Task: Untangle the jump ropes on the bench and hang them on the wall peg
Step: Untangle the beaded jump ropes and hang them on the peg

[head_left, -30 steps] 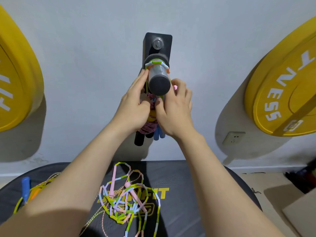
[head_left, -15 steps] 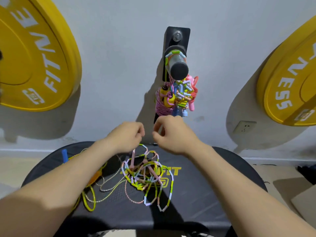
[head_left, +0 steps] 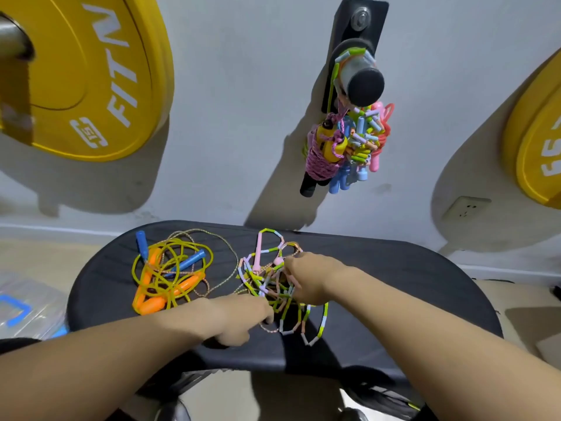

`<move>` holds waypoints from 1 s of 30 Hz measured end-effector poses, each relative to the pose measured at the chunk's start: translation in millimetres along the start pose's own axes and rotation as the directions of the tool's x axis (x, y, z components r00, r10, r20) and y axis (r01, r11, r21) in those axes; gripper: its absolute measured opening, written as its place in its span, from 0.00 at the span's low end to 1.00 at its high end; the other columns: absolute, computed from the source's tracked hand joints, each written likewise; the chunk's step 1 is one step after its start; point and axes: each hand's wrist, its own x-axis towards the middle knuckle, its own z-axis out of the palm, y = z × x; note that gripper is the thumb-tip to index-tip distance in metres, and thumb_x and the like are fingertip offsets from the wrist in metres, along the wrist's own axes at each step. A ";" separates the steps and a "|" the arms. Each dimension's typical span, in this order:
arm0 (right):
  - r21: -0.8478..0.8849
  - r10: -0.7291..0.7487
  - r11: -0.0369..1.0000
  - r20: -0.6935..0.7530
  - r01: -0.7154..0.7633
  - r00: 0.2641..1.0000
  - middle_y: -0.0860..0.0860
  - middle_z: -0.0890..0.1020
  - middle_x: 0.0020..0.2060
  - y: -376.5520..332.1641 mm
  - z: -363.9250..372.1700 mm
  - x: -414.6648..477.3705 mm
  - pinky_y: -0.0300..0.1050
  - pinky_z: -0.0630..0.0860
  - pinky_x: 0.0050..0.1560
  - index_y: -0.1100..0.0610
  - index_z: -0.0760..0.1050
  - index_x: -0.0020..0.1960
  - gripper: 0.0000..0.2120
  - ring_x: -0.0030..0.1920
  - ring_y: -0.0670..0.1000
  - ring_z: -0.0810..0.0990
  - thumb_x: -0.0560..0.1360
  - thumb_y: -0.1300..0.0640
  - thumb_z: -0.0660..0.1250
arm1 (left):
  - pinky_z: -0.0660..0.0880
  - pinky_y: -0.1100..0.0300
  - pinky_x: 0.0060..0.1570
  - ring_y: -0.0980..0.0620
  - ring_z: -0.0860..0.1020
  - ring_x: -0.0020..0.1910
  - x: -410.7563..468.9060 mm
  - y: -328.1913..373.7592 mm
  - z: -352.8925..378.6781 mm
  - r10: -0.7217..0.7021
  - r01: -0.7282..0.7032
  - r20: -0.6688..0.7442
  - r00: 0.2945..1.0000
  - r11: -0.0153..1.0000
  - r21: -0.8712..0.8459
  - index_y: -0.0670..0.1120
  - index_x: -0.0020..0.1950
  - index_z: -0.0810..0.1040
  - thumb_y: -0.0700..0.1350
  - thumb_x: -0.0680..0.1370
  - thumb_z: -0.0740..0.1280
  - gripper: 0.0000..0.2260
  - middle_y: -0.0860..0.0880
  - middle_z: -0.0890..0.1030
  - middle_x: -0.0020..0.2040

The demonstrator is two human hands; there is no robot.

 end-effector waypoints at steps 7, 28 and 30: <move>-0.252 -0.048 0.963 0.184 0.094 0.982 0.57 0.72 0.70 -4.3 53.5 24.8 0.53 0.77 0.47 0.53 0.58 0.78 0.44 0.63 0.63 0.80 0.73 0.41 0.78 | 0.75 0.51 0.63 0.45 0.75 0.65 5.9 -30.3 -11.3 0.007 -0.008 0.045 0.999 1.000 0.029 0.48 0.68 0.77 0.41 0.75 0.76 0.22 0.48 0.77 0.66; 0.419 0.217 0.886 -0.752 0.198 0.622 0.56 0.74 0.28 14.8 -64.5 -48.1 0.55 0.66 0.33 0.59 0.68 0.34 0.17 0.32 0.56 0.72 0.77 0.51 0.60 | 0.81 0.52 0.49 0.43 0.83 0.51 -39.4 -34.1 -46.0 -0.438 0.416 0.058 0.897 0.881 0.226 0.49 0.41 0.77 0.63 0.71 0.79 0.20 0.48 0.82 0.47; 0.540 0.318 0.764 -0.791 0.353 0.523 0.57 0.79 0.33 10.4 -76.1 -68.4 0.57 0.74 0.38 0.60 0.70 0.40 0.12 0.37 0.58 0.78 0.77 0.53 0.57 | 0.82 0.49 0.55 0.44 0.82 0.51 -49.5 -25.1 -66.2 -0.411 0.420 -0.107 0.905 0.904 0.079 0.50 0.47 0.78 0.67 0.69 0.78 0.23 0.50 0.83 0.49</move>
